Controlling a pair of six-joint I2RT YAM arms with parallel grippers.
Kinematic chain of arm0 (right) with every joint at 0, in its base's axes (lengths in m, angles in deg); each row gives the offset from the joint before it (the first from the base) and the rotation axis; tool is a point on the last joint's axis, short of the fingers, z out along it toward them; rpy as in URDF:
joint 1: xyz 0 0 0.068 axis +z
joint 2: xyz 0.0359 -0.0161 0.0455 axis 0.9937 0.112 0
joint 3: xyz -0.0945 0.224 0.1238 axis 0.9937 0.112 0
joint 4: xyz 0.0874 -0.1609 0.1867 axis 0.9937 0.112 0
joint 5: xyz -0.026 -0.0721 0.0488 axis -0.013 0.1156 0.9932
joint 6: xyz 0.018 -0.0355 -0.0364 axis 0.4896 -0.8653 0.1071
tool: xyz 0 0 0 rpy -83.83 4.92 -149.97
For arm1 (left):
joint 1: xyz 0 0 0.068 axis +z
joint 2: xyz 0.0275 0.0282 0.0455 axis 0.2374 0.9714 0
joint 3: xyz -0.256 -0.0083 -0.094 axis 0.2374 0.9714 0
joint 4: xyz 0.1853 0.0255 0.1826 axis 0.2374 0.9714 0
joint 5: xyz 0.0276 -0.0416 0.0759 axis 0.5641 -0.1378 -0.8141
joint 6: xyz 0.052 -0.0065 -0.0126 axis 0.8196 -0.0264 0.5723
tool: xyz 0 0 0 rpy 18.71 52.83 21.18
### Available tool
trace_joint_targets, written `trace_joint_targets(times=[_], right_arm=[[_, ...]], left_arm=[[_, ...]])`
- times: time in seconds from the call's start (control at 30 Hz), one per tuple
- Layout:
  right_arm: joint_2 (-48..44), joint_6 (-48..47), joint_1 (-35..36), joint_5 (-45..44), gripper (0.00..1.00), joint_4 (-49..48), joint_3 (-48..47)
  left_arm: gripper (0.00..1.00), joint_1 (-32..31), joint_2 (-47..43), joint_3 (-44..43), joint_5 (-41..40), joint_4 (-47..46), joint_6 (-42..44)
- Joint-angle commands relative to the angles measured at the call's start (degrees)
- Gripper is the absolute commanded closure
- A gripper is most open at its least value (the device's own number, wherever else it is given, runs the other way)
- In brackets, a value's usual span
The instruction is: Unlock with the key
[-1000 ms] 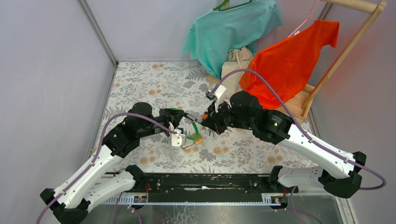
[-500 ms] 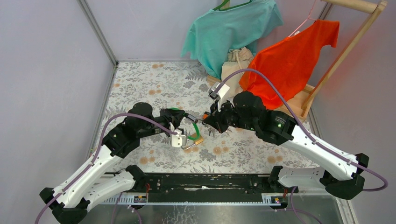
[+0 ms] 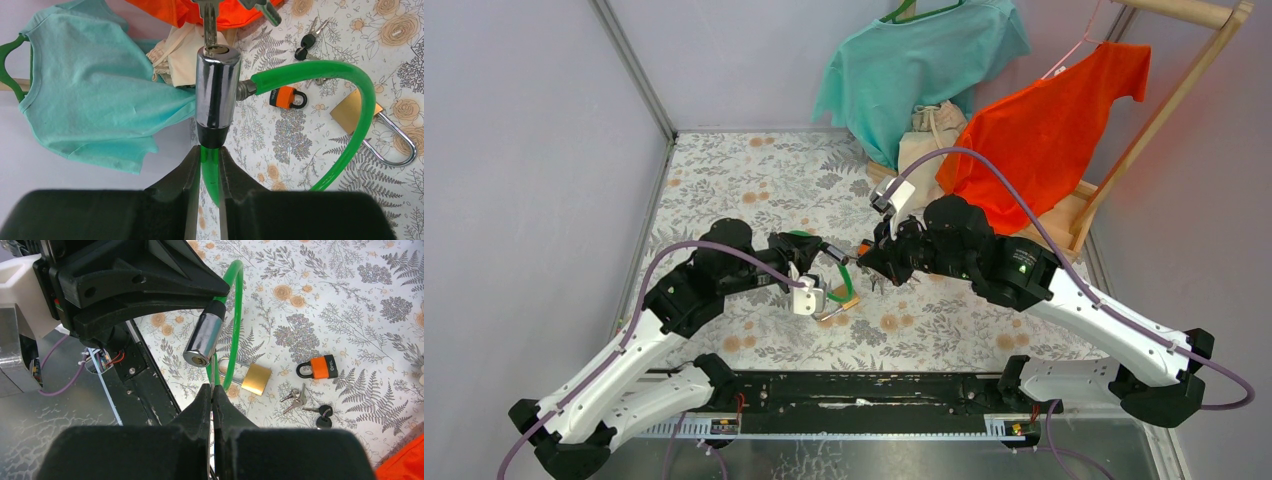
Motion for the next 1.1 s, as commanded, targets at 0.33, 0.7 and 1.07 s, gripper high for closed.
trace_joint_targets(times=[0.33,0.7,1.07], right_arm=[[0.16,-0.55,0.36,0.89,1.00,-3.94,-2.79],[-2.52,-0.40,0.40,1.18,1.00,-0.62,-3.74],[-1.71,-0.61,0.35,5.45,1.00,-0.51,-4.32]], left_arm=[[1.00,-1.05,0.23,-3.25,-0.96,-4.69,-1.60],[1.00,-1.27,-0.77,-2.74,-1.32,-4.74,-1.17],[1.00,-1.57,-0.17,-3.92,-1.91,-4.67,-2.63]])
